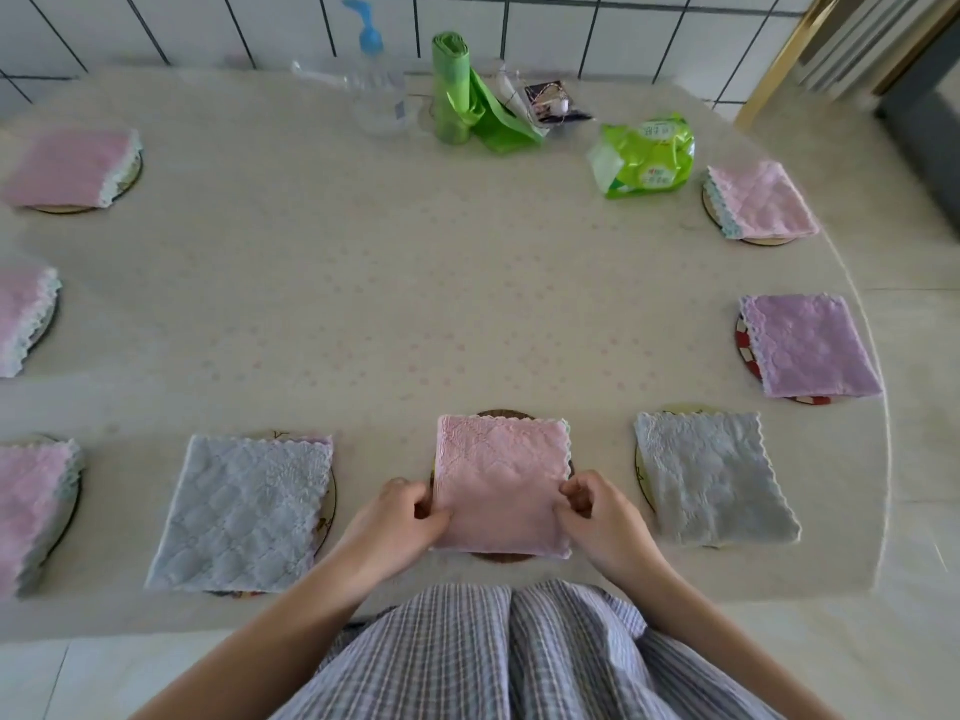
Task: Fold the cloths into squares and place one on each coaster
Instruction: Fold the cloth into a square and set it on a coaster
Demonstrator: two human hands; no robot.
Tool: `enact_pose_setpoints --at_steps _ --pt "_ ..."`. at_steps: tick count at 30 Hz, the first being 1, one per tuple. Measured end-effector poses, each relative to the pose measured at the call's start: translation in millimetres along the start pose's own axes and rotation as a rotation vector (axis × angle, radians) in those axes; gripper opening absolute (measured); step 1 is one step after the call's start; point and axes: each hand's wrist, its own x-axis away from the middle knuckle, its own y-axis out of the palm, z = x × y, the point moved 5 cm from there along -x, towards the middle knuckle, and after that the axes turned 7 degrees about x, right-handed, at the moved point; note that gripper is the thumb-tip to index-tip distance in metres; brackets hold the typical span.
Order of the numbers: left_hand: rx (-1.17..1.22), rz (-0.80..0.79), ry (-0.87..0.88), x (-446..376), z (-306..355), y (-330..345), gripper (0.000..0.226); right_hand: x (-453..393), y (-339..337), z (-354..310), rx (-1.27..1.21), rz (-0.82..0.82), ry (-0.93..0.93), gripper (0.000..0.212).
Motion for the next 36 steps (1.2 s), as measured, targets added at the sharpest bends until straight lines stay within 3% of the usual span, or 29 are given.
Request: enact_pose_setpoints --at_steps 8,15,22,28,30,33,36 --pt "-0.005 0.031 -0.001 2 -2 -4 0.03 7 -4 -3 -0.113 0.083 -0.009 0.011" --pt "0.224 0.099 -0.062 11 -4 -12 0.017 18 -15 -23 -0.249 0.116 -0.142 0.017" --pt "0.505 0.334 -0.145 48 -10 -42 0.008 1 5 -71 -0.226 -0.074 -0.327 0.014" --pt "0.668 0.624 -0.296 96 -66 -78 0.007 0 22 -119 -0.183 -0.178 -0.451 0.016" --pt "0.654 0.698 -0.346 105 -89 -89 0.004 1 39 -123 -0.215 -0.268 -0.394 0.01" --pt "0.632 0.743 -0.346 108 -118 -108 0.003 2 71 -125 -0.384 -0.393 -0.165 0.011" --pt "0.571 0.692 -0.317 98 -143 -130 0.005 6 102 -133 -0.302 -0.42 -0.102 0.011"
